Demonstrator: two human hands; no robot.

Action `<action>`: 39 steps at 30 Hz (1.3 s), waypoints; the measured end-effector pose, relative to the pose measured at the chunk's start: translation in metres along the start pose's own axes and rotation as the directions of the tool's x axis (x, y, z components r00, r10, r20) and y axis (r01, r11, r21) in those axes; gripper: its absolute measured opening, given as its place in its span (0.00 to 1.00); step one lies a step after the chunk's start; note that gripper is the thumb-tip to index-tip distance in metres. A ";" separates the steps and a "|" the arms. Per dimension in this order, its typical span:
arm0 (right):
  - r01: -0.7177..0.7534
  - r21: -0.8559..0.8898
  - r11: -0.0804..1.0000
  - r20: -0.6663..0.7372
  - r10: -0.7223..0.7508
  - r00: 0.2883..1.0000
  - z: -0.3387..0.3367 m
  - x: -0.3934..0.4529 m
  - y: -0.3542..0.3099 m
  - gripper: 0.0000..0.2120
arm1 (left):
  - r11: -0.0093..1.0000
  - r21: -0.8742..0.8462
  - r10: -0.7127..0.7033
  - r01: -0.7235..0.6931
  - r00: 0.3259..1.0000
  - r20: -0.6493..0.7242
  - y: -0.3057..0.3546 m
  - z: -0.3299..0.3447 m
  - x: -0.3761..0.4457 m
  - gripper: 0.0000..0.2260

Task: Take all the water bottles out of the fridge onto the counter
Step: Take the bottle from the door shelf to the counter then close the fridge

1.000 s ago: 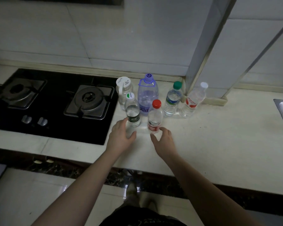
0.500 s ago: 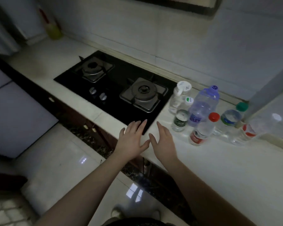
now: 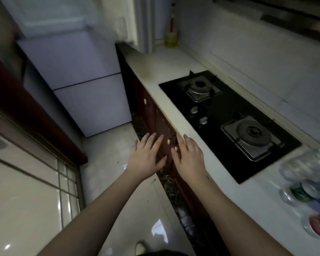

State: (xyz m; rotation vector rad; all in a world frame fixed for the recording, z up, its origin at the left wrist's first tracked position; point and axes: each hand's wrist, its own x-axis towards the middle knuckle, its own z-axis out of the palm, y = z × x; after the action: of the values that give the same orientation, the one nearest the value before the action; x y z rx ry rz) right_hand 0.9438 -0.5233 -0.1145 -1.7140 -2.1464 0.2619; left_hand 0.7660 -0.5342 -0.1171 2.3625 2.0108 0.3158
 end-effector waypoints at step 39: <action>0.507 0.049 0.861 -0.100 -0.500 0.860 0.046 0.386 -0.215 0.29 | 0.902 0.042 -0.406 0.429 0.879 -0.250 -0.276 -0.103 0.199 0.33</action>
State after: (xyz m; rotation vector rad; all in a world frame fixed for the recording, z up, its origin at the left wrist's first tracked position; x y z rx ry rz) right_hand 0.6615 -0.1975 -0.0081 -1.0422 -2.3915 0.1148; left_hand 0.5092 -0.3050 -0.0293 1.9310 2.6286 0.5100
